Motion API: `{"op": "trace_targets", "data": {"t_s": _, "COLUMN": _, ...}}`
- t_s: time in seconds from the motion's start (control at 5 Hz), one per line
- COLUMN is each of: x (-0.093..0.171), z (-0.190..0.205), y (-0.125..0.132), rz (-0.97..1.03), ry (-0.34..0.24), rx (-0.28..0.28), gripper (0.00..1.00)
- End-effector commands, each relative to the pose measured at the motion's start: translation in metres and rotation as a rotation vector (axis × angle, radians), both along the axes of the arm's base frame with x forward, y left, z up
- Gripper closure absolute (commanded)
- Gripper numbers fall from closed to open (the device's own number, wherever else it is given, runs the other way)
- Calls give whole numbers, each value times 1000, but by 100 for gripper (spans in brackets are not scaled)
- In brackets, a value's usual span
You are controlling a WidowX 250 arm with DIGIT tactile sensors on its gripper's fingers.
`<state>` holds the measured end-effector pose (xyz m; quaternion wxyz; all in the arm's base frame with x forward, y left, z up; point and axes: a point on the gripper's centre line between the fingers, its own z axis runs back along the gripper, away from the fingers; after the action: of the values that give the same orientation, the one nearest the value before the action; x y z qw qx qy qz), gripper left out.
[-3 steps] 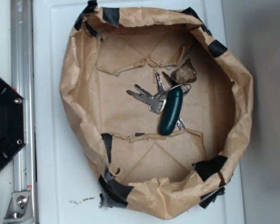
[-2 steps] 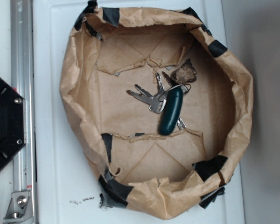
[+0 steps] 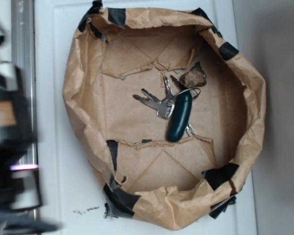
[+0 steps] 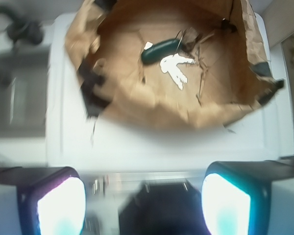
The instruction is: Grab the plastic pickle.
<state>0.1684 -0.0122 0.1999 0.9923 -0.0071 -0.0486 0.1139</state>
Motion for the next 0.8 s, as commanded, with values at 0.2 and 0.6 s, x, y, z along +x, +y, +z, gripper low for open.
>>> {"op": "trace_targets", "data": {"t_s": 0.2, "x": 84, "z": -72, "y": 34, "rz": 597, "ry": -122, "rx": 18, "gripper": 0}}
{"op": "trace_targets", "data": {"t_s": 0.6, "x": 124, "z": -123, "y": 15, "rz": 542, "ry": -145, "rx": -55, "gripper": 0}}
